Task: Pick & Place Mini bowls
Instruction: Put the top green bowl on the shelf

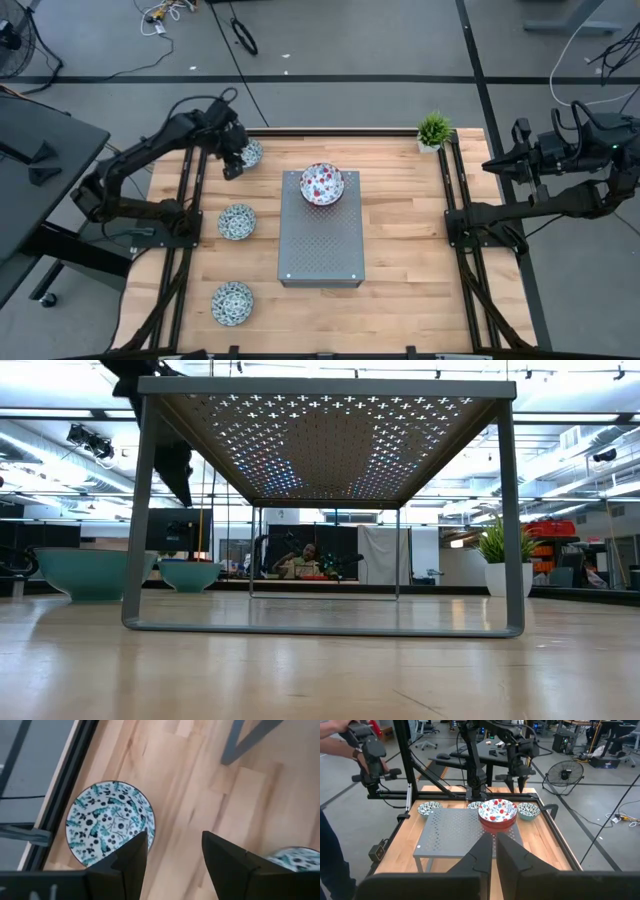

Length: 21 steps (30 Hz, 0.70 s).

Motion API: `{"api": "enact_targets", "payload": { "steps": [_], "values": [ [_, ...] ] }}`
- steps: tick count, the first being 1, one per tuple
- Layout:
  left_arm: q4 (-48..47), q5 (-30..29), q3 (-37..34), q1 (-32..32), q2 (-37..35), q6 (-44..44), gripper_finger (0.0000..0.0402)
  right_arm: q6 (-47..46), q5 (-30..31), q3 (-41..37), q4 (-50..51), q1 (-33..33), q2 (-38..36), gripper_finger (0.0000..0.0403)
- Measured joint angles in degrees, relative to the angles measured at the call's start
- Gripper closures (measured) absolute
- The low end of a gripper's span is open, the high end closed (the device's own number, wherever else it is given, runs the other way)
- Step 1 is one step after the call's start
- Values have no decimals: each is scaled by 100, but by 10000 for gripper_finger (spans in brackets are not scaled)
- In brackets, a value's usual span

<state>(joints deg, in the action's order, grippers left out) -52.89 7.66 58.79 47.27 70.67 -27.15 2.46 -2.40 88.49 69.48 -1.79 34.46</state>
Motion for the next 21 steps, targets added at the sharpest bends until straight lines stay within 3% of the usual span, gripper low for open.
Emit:
{"api": "enact_targets", "payload": {
  "steps": [8, 13, 21],
  "values": [
    [549, -38, -481, 0, 85, 167, 209, 1, 0, 0, 1, -1, 0, 374],
    [554, -98, -530, 2, 425, 859, 209, 0, 1, 0, 0, -1, 0, 374],
    [657, -100, -534, 10, 1047, 854, 209, 0, 0, 0, 0, 1, 0, 374]
  ]
}}
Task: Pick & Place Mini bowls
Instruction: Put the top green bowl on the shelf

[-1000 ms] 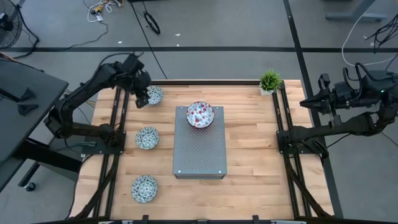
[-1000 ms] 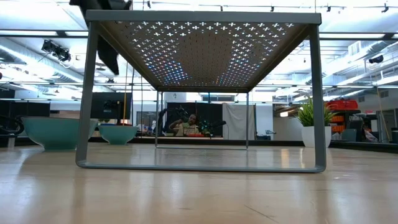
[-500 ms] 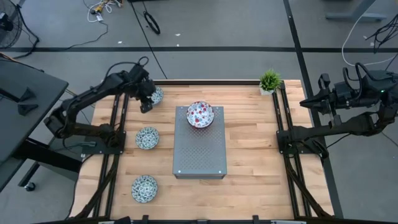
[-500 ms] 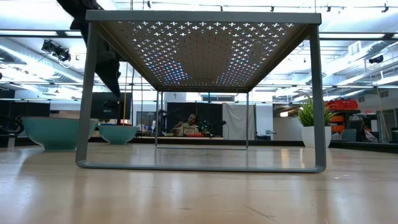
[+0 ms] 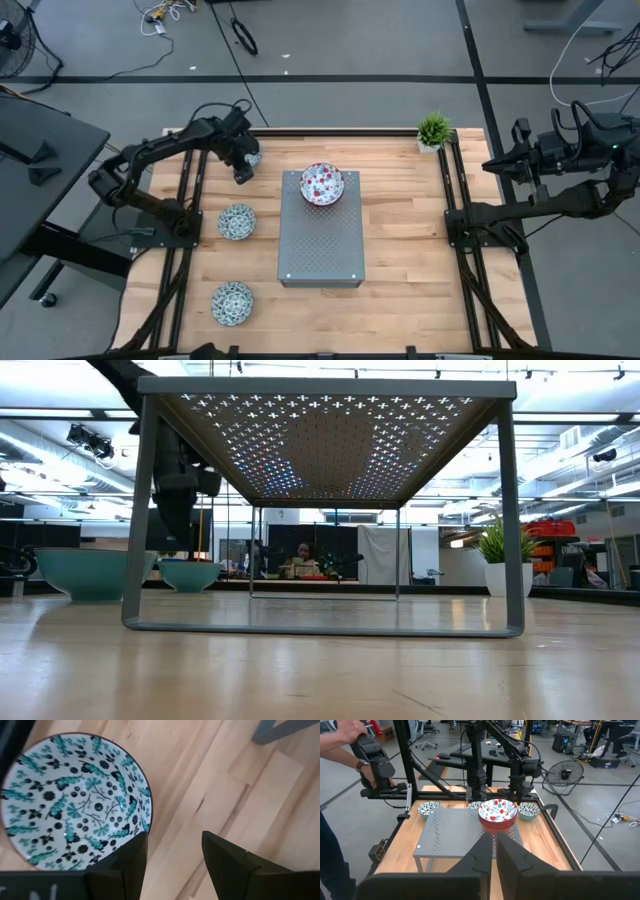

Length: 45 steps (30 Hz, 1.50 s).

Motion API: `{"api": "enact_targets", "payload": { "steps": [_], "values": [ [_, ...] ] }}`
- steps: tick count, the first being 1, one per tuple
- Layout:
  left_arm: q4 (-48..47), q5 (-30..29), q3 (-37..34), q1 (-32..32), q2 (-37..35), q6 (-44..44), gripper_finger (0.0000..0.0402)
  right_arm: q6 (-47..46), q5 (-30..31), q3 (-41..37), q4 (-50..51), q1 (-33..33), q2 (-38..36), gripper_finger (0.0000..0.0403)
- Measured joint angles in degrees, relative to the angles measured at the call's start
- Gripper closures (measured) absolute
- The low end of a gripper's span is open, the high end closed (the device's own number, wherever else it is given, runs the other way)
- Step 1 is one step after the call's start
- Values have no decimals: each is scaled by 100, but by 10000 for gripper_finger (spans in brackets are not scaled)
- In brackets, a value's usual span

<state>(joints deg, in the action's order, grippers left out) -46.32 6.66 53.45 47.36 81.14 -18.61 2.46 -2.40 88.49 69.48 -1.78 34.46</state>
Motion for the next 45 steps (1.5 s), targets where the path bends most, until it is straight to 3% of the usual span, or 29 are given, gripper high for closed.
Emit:
{"api": "enact_targets", "payload": {
  "steps": [26, 45],
  "values": [
    [588, -591, 0, -7, 968, -3, 213, 2, -1, 0, 2, 0, 2, 374],
    [587, -604, 2, -12, 964, -7, 334, 1, -1, 0, 1, 0, 0, 374]
  ]
}}
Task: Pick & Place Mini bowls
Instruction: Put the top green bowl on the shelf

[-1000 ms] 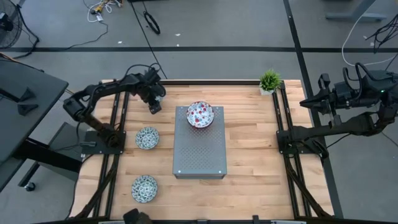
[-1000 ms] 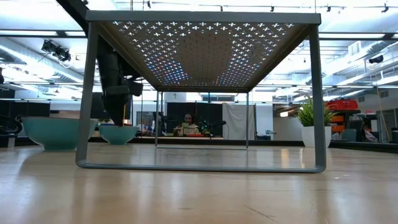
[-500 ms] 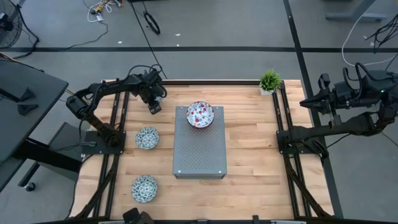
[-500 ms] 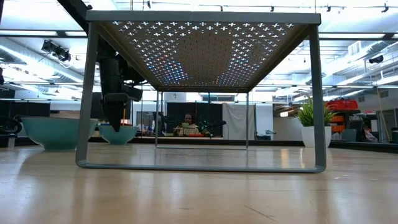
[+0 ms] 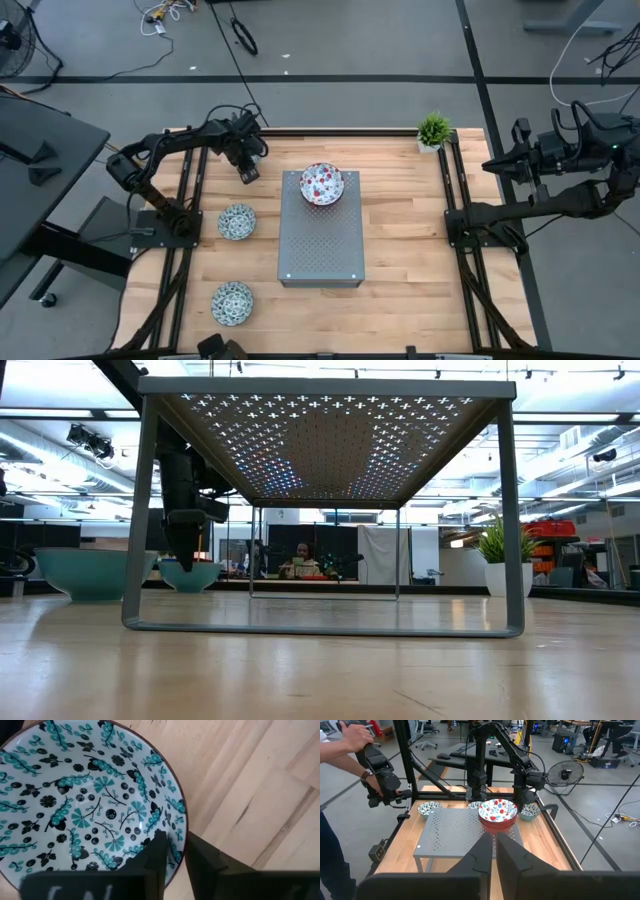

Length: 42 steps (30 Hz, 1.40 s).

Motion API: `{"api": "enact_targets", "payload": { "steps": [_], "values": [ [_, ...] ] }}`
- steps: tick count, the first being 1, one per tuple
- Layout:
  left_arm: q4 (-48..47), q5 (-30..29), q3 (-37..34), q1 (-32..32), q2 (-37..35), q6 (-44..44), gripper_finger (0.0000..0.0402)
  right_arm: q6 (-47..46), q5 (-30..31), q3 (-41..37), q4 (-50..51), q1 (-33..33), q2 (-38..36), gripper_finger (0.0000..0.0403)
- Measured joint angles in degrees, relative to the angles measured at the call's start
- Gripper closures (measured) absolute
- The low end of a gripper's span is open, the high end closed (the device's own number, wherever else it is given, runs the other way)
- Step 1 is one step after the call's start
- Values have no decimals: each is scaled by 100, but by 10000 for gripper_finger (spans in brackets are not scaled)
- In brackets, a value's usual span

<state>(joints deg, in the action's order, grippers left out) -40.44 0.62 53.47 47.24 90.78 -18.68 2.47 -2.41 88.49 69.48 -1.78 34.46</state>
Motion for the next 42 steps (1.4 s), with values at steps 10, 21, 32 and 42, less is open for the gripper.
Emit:
{"api": "enact_targets", "payload": {
  "steps": [10, 21, 32, 42],
  "values": [
    [28, -65, 22, 0, -26, -22, 375, -1, 0, 0, 0, -1, 1, 374],
    [17, -85, 22, -8, -70, -19, 383, 1, 1, 0, 1, -2, 0, 374],
    [-197, -221, 50, -87, -303, -4, 390, -1, 1, 0, -1, -2, 0, 374],
    [-619, -327, 402, -186, -489, 5, 392, -1, -1, 0, 1, -2, 2, 374]
  ]
}}
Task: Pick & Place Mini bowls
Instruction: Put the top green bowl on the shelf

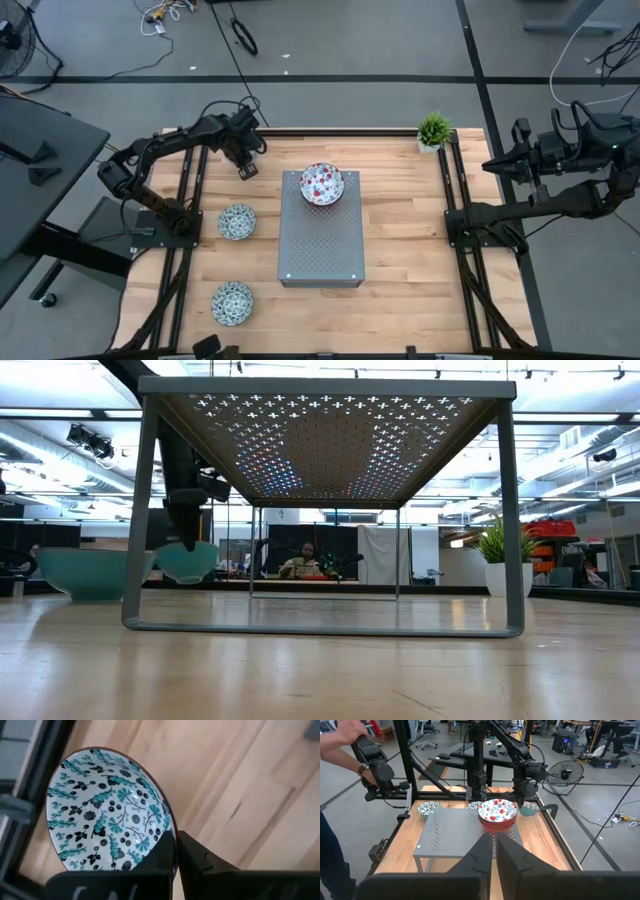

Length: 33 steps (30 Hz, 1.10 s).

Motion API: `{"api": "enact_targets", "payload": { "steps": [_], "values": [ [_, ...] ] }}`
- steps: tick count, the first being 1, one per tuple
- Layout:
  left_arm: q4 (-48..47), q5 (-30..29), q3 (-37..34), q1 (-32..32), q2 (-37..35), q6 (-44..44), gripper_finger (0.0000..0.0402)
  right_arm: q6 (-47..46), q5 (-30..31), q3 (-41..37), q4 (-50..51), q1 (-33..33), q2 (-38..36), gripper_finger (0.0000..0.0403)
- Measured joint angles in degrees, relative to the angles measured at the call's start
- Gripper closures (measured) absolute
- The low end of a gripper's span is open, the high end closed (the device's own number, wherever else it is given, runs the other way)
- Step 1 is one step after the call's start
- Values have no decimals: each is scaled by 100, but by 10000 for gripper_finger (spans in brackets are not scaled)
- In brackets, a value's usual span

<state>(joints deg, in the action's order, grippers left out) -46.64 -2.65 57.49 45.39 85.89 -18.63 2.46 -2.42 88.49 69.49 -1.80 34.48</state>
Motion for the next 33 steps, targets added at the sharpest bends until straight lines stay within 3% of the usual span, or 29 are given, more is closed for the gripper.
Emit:
{"api": "enact_targets", "payload": {
  "steps": [17, 33],
  "values": [
    [-778, -343, 871, -232, -138, -63, 392, 0, 2, 0, -2, 2, 0, 374],
    [-1650, -243, 2314, -774, -625, 192, 392, 0, 2, 0, -2, 0, 0, 374]
  ]
}}
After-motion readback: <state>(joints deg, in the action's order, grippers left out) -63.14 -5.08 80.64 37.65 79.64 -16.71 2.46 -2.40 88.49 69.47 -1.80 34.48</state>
